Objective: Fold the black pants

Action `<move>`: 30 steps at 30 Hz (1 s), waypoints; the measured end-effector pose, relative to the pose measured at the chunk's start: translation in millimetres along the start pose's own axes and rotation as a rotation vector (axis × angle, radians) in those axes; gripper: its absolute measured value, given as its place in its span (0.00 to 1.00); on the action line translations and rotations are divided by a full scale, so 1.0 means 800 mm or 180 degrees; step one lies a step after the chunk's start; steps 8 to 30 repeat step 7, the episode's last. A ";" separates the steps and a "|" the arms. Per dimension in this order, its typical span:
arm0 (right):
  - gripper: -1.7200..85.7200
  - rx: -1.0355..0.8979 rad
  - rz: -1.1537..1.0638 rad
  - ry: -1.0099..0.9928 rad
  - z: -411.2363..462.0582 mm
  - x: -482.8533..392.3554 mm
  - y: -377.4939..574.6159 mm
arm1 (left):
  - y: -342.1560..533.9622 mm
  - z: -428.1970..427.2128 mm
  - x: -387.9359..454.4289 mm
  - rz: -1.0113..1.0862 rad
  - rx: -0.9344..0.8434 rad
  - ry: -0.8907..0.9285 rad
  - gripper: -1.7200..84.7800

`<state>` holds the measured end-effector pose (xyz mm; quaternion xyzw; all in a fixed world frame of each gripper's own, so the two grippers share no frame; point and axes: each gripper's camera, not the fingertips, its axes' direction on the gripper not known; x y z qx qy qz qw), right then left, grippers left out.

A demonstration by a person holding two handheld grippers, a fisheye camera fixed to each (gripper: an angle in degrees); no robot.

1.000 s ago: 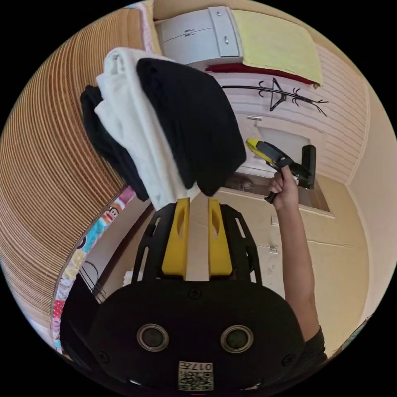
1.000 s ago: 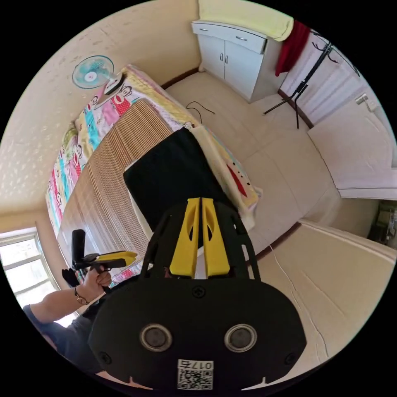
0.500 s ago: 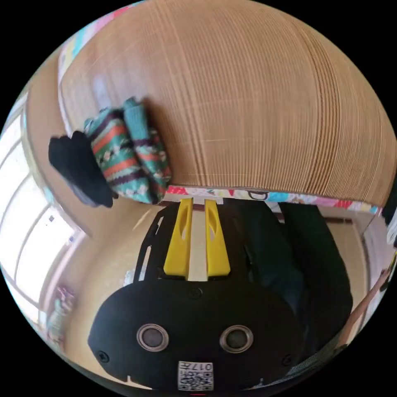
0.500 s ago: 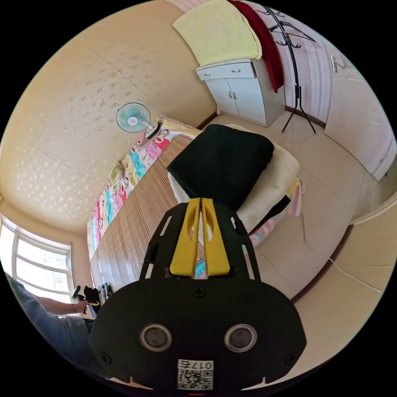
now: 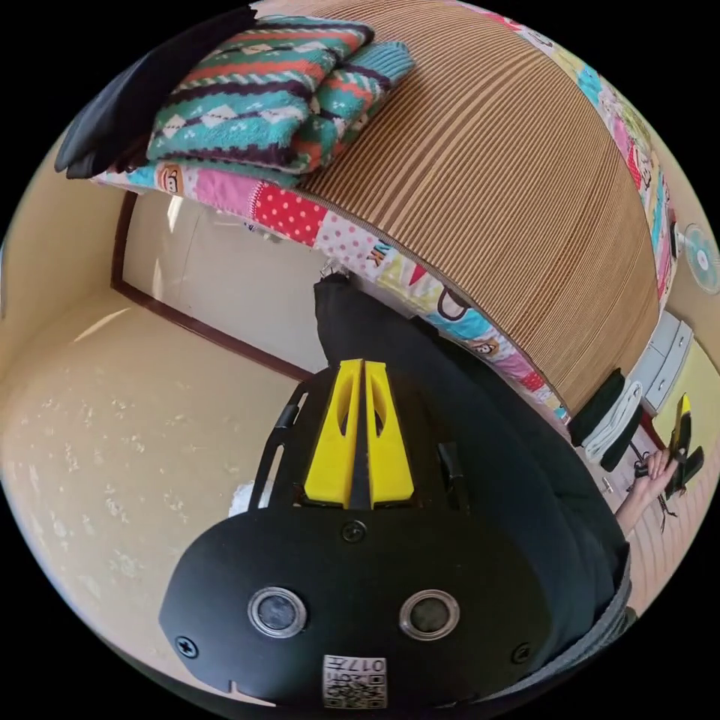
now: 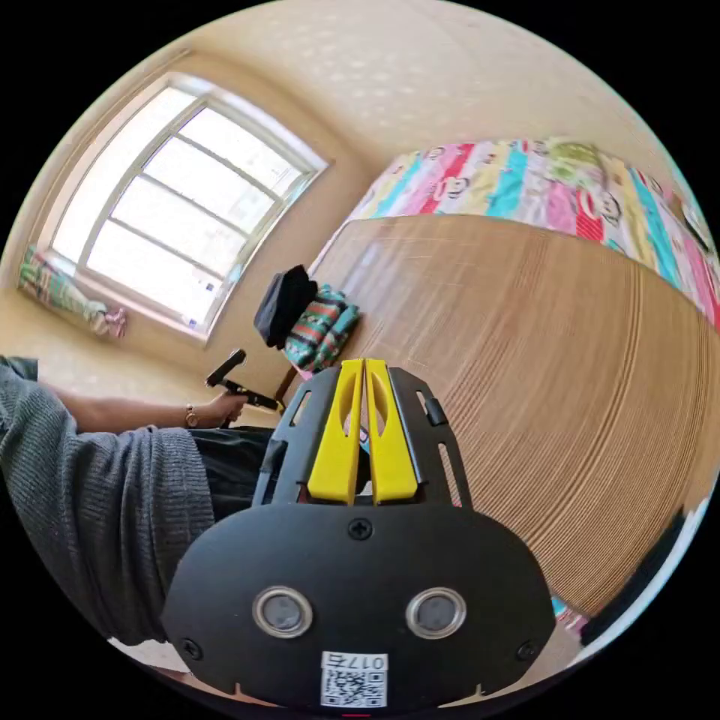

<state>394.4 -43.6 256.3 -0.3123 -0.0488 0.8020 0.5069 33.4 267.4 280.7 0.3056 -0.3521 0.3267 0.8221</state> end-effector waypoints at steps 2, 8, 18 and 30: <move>0.03 -0.0075 -0.0387 0.0059 0.029 -0.056 -0.036 | 0.003 -0.019 -0.013 0.0097 0.0288 0.0145 0.02; 0.02 -0.0140 -0.0520 -0.0134 0.106 -0.126 -0.069 | 0.022 -0.046 -0.064 -0.0021 0.0956 0.0306 0.08; 0.02 -0.0140 -0.0520 -0.0134 0.106 -0.126 -0.069 | 0.022 -0.046 -0.064 -0.0021 0.0956 0.0306 0.08; 0.02 -0.0140 -0.0520 -0.0134 0.106 -0.126 -0.069 | 0.022 -0.046 -0.064 -0.0021 0.0956 0.0306 0.08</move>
